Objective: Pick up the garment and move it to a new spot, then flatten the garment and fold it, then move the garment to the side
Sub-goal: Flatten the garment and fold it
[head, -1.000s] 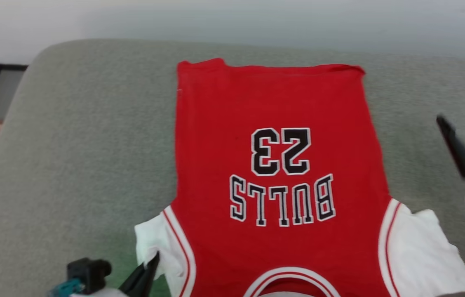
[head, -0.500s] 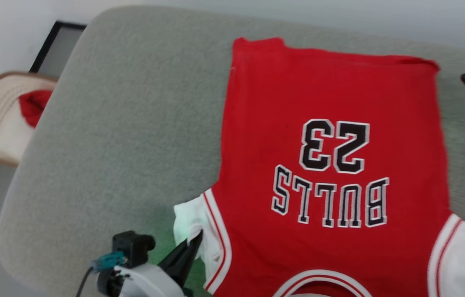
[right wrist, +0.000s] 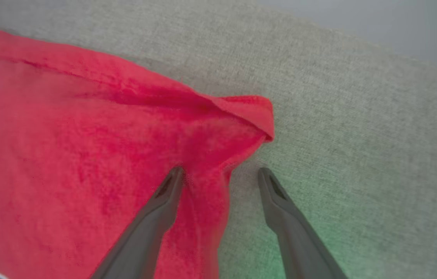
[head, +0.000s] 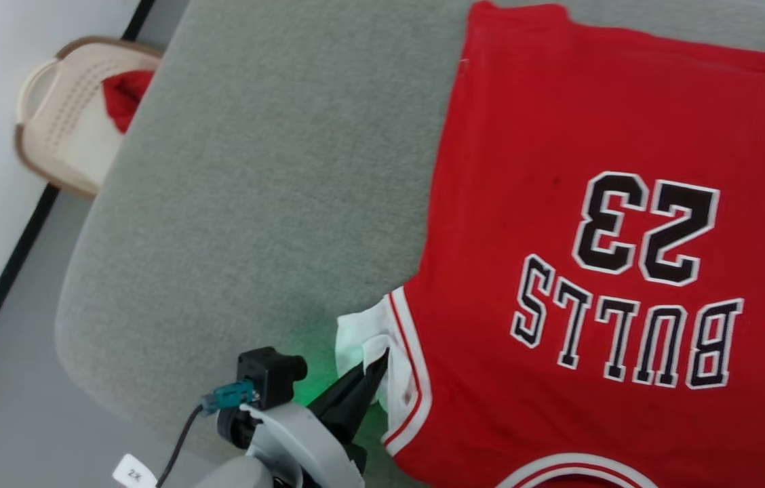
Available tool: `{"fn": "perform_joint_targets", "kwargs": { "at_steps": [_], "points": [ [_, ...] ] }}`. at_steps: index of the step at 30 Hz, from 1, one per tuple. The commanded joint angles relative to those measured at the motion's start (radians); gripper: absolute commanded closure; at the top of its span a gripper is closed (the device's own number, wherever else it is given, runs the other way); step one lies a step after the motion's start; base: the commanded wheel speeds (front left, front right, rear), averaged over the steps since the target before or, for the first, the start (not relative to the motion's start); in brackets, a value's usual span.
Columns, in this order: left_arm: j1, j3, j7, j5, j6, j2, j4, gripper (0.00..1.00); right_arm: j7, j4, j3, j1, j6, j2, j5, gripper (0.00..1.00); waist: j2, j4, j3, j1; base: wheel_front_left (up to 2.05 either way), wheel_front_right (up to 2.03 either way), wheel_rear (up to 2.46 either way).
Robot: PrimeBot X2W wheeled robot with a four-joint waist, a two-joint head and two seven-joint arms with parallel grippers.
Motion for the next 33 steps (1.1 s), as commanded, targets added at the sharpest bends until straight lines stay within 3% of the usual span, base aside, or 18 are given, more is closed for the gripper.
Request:
{"fn": "perform_joint_targets", "kwargs": {
  "at_steps": [1, 3, 4, 5, 6, 13, 20, 26, 33],
  "points": [
    [-0.006, -0.002, -0.003, 0.004, -0.005, -0.006, 0.017, 1.0, 0.025, 0.038, 0.003, 0.011, 0.0, 0.013, -0.018, 0.0, 0.0, 0.043, 0.04, 0.0, 0.0, 0.0, 0.0],
    [-0.01, -0.002, -0.006, 0.002, -0.013, -0.015, 0.035, 1.0, 0.063, 0.087, -0.003, 0.008, 0.0, 0.028, -0.036, 0.0, 0.0, 0.049, 0.043, 0.0, 0.0, 0.0, 0.0],
    [-0.011, -0.003, -0.009, 0.002, -0.015, -0.018, 0.044, 1.0, 0.08, 0.102, 0.006, 0.01, 0.0, 0.038, -0.049, 0.53, 0.0, 0.051, 0.044, 0.0, 0.0, 0.0, 0.0],
    [-0.011, -0.003, -0.012, 0.002, -0.02, -0.02, 0.052, 1.0, 0.09, 0.11, 0.011, 0.011, 0.0, 0.046, -0.054, 0.87, 0.0, 0.052, 0.045, 0.0, 0.0, 0.0, 0.0],
    [-0.01, -0.003, -0.012, 0.002, -0.02, -0.022, 0.059, 1.0, 0.102, 0.12, 0.012, 0.009, 0.002, 0.05, -0.054, 1.0, 0.0, 0.053, 0.045, 0.0, 0.0, 0.0, 0.0],
    [-0.014, 0.01, -0.022, -0.004, -0.031, -0.028, 0.1, 1.0, 0.089, 0.105, 0.01, -0.027, 0.001, 0.04, -0.059, 1.0, 0.0, 0.041, 0.038, 0.0, 0.0, 0.0, 0.0],
    [0.009, 0.038, -0.032, -0.01, -0.021, -0.002, 0.111, 1.0, 0.081, 0.03, 0.029, -0.024, 0.001, 0.034, -0.014, 1.0, 0.0, -0.019, -0.004, 0.0, 0.0, 0.0, 0.0],
    [0.03, 0.071, -0.037, -0.014, 0.003, 0.039, 0.084, 1.0, 0.086, -0.146, 0.09, 0.035, 0.0, 0.002, 0.105, 1.0, 0.0, -0.098, -0.044, 0.0, 0.0, 0.0, 0.0],
    [0.061, 0.098, -0.036, -0.02, 0.037, 0.09, 0.033, 1.0, 0.084, -0.386, 0.139, 0.178, 0.0, -0.081, 0.243, 1.0, 0.0, -0.185, -0.092, 0.0, 0.0, 0.0, 0.0]
  ]
}}
